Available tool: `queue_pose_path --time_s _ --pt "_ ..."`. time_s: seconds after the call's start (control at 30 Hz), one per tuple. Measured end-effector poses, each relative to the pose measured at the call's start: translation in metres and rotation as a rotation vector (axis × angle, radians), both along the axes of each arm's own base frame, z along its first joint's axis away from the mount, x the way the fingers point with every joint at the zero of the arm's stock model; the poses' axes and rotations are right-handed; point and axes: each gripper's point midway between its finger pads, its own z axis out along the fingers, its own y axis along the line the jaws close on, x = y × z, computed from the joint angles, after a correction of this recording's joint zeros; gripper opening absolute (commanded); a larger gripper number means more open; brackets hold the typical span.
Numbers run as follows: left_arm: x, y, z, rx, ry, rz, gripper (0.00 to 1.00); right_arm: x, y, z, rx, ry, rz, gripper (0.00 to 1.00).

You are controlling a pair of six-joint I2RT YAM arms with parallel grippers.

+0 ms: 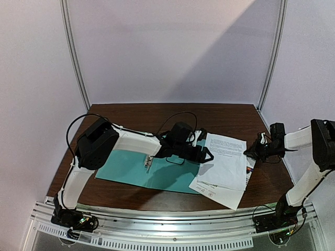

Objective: Put the files into the folder

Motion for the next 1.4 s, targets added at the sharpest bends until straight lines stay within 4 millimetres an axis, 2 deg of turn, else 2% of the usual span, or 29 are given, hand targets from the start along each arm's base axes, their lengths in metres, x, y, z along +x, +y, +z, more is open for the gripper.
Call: queue_pose_path --time_s 0.13,0.27,0.43,0.6,0.63,0.77,0.93,1.07,1.17,1.4 --pt "0.004 0.000 0.000 0.015 -0.002 0.018 0.66 -0.001 0.000 -0.002 0.002 0.006 0.003 0.00" --pt "0.011 0.002 0.000 0.041 -0.011 0.052 0.54 -0.001 0.000 -0.002 0.001 0.006 0.004 0.00" --pt "0.012 0.002 -0.007 0.058 -0.006 0.058 0.33 -0.001 0.001 -0.002 0.002 0.006 0.004 0.00" --pt "0.016 0.001 -0.013 0.064 -0.008 0.070 0.03 -0.001 0.001 -0.002 0.007 0.007 0.007 0.00" --pt "0.016 0.000 -0.013 0.066 -0.008 0.072 0.00 -0.001 0.002 -0.002 0.008 0.007 0.009 0.00" --pt "0.018 0.001 -0.015 0.070 -0.011 0.085 0.00 -0.001 0.003 -0.001 0.015 0.005 0.013 0.02" --pt "0.022 0.004 -0.017 0.091 -0.025 0.105 0.00 0.000 0.009 0.004 0.052 -0.019 0.038 0.31" --pt "0.025 0.011 -0.012 0.125 -0.047 0.124 0.00 0.001 0.012 0.011 0.068 -0.046 0.052 0.40" --pt "0.025 0.020 0.008 0.147 -0.071 0.143 0.00 0.002 0.013 0.014 0.069 -0.057 0.056 0.42" --pt "0.024 0.049 0.079 0.154 -0.160 0.201 0.00 0.003 0.014 0.018 0.075 -0.071 0.060 0.44"
